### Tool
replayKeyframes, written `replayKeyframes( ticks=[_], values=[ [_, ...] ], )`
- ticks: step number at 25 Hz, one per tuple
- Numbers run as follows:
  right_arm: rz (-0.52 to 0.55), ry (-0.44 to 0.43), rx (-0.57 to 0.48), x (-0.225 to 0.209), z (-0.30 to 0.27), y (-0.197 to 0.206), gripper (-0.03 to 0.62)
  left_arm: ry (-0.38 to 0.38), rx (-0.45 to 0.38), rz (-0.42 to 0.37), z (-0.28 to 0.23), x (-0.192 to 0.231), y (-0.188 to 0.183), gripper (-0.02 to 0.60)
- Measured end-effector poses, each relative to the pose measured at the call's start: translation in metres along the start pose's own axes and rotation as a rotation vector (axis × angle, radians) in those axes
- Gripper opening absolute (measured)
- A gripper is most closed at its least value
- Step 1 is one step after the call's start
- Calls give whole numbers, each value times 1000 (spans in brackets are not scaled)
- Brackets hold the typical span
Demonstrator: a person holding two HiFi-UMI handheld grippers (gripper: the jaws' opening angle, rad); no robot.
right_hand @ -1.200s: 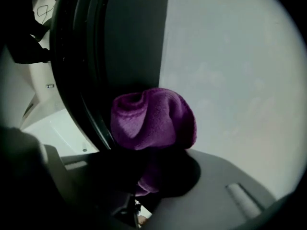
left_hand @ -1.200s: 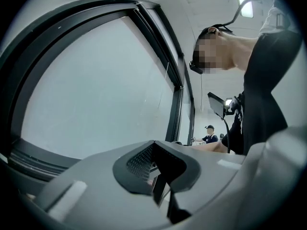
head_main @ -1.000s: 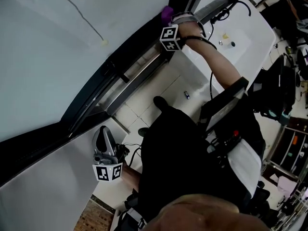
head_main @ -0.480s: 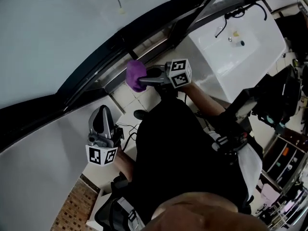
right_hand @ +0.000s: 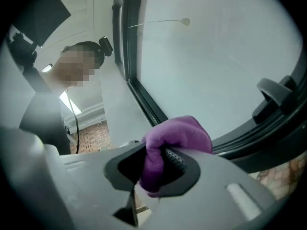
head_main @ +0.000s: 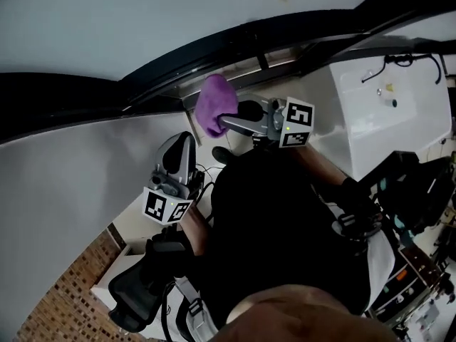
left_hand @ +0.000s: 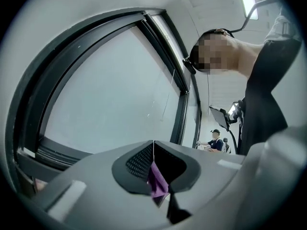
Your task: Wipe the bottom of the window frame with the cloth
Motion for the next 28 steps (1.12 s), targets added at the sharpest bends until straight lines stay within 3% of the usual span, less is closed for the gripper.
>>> replayKeyframes(
  ticks=[8,16,28],
  values=[
    [107,-26,34,27,-14,-6,64,-7,-23,-1,8,5,-2,2],
    [115,-62,17,29,1,-12,64,-17,-38,7,-7,-5,-8,2],
    [86,-138,31,-14,61,-25,64,-135,-10,6,-73,-25,-1,3]
  ],
)
Point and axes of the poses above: the fingertips, and each gripper's own axes: z backward along the fingers, x to its left, y out of its underside, the point moved 4 cm from there along z, backward along the fingers, and after that the axes turned 15 degrees about x, right-handed, at the moved point
